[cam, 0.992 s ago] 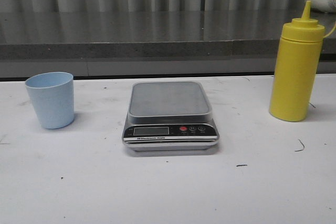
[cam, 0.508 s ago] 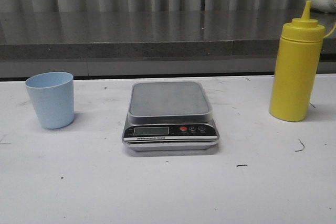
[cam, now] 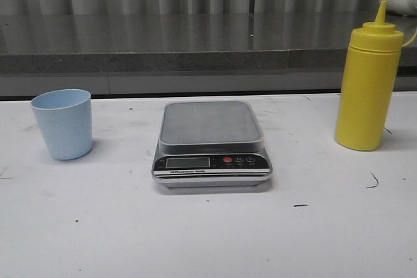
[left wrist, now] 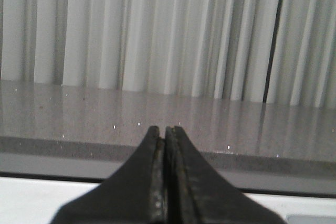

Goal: Pour seasoning into cup on scale with both arms

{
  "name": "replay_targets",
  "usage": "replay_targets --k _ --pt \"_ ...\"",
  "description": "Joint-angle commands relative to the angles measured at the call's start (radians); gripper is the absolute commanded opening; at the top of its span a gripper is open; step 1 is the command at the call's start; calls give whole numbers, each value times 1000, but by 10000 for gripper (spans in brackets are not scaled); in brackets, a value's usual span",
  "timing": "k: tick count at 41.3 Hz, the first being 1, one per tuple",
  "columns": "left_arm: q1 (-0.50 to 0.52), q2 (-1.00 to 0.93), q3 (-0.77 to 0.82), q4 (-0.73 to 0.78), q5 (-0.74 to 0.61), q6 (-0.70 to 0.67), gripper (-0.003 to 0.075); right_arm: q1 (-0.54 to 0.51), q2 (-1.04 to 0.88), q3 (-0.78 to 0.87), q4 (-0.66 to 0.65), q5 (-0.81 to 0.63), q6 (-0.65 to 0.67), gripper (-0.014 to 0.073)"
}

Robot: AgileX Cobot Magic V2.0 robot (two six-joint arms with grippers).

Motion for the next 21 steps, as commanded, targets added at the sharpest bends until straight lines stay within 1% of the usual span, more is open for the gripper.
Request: replay_targets --k 1,8,11,17,21 --pt "-1 -2 -107 -10 -21 -7 -20 -5 4 -128 -17 -11 -7 -69" --pt "-1 65 -255 -10 116 -7 -20 -5 90 -280 -19 72 -7 -69" --pt "-1 105 -316 -10 197 -7 -20 -5 137 -340 -19 97 -7 -69" --pt "-1 203 -424 -10 347 -7 -20 -5 234 -416 -19 137 -7 -69" --pt "-1 264 -456 -10 404 -7 -20 -5 297 -427 -19 149 -7 -69"
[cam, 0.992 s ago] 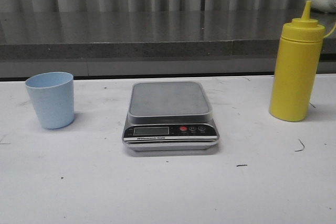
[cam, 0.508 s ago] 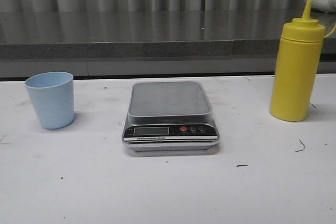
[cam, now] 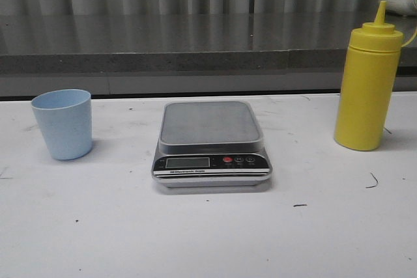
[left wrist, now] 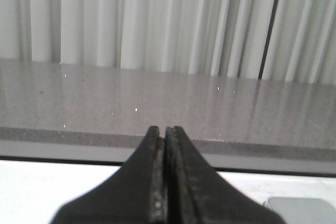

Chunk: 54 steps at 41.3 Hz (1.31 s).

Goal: Pour seasoning into cup on scale with both arms

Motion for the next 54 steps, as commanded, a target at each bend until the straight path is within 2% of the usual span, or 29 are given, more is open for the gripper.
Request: replay_targets --k 1,17,36,38,40,42,44,48,51,54 --pt "-1 72 -50 -8 -15 -7 -20 -5 77 -37 -12 -47 -7 -69" --pt "-1 215 -48 -8 35 -7 -20 -5 261 -37 -12 76 -7 -69" --pt "-1 250 -48 -4 64 -7 -19 -5 315 -35 -29 151 -7 -66" --pt "-1 250 -48 -4 74 -7 -19 -5 315 -35 -47 160 -7 -53" --pt "-1 250 -48 -2 76 -7 -12 -5 315 -35 -60 168 -7 1" --pt "-1 250 -48 0 76 -7 30 -5 315 -35 -64 176 -7 78" --pt "-1 250 -48 0 76 -7 84 -5 315 -35 -65 182 -7 191" --pt "-1 250 -48 0 76 -7 276 -5 315 -35 -65 182 -7 397" --pt "-1 250 -48 0 76 -7 398 -5 315 -35 -65 181 -7 493" --pt "-1 250 -48 0 76 -7 471 -5 315 -35 -65 180 -7 516"
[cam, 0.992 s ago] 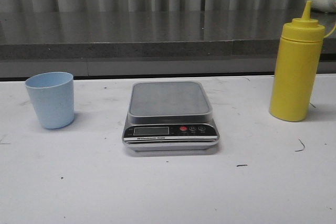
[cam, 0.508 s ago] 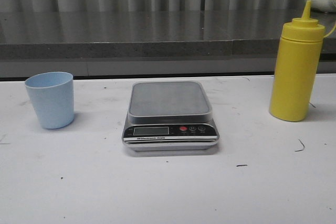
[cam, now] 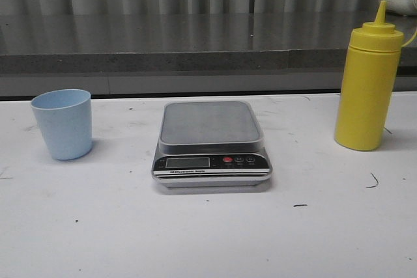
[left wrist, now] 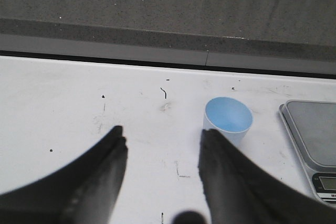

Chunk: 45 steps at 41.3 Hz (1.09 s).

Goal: Pour seasoning into cup on scale with both arms

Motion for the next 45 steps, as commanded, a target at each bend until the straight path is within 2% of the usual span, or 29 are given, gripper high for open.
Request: replay_targets --k 1,10,25,33,39,45 --pt "-1 12 -33 -7 -72 -7 477 -5 9 -31 -13 -62 -7 516" --pt "-1 27 -67 -7 -37 -7 479 -5 9 -31 -13 -61 -7 516" --pt "-8 279 -319 -22 131 12 474 -5 9 -31 -13 -61 -7 516" --pt "-77 459 -434 -22 229 14 474 -5 9 -31 -13 -61 -7 516" --pt "-162 598 -484 -22 242 14 474 -5 9 -31 -13 -61 -7 516" --pt "-200 720 -524 -22 273 14 474 -5 9 -31 -13 -61 -7 516"
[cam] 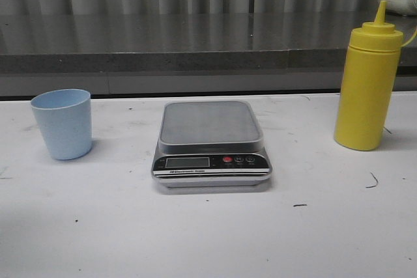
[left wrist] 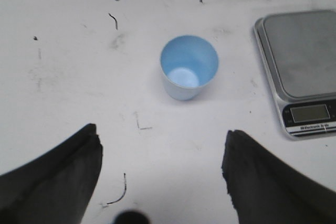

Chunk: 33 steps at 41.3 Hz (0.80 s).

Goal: Pour seasoning into cup on scale with both arms

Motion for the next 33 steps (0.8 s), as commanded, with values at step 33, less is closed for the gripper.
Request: replay_targets --k 33 --pt "0 570 -389 -5 106 1 474 -5 9 -31 -11 -62 -7 516"
